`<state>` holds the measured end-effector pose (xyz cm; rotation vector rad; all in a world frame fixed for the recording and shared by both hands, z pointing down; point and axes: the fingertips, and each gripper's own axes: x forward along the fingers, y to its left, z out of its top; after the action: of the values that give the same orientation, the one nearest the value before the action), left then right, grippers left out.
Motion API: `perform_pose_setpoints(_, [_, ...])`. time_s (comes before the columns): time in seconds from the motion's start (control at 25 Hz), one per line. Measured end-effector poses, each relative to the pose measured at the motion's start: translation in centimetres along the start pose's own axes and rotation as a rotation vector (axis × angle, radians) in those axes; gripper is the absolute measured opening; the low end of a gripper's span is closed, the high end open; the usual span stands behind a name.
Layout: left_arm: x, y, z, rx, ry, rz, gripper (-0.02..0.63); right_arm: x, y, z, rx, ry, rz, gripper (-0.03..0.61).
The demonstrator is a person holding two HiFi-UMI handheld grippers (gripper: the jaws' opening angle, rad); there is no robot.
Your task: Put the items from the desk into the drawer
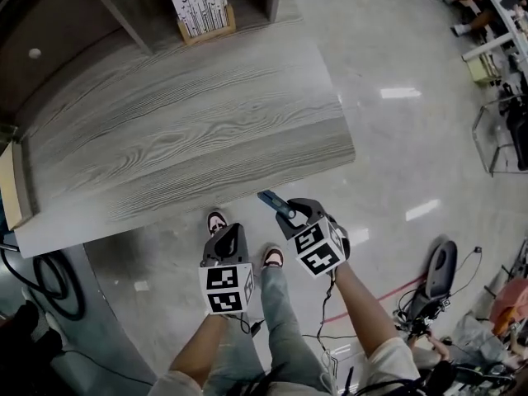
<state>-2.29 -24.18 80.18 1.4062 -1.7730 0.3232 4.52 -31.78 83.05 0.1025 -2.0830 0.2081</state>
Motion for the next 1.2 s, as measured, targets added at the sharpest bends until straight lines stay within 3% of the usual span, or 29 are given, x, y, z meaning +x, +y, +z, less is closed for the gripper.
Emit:
perform_pose_setpoints(0.64, [1.2,1.5,0.4,-0.017,0.003,-0.003,-0.003,4.4,0.1,2.3,-0.045,0.083,0.004,0.125])
perform_pose_setpoints(1.2, [1.0,2.9,0.1,-0.026,0.018,-0.002,-0.003,5.2,-0.8,5.4,0.04,-0.077,-0.083,0.109])
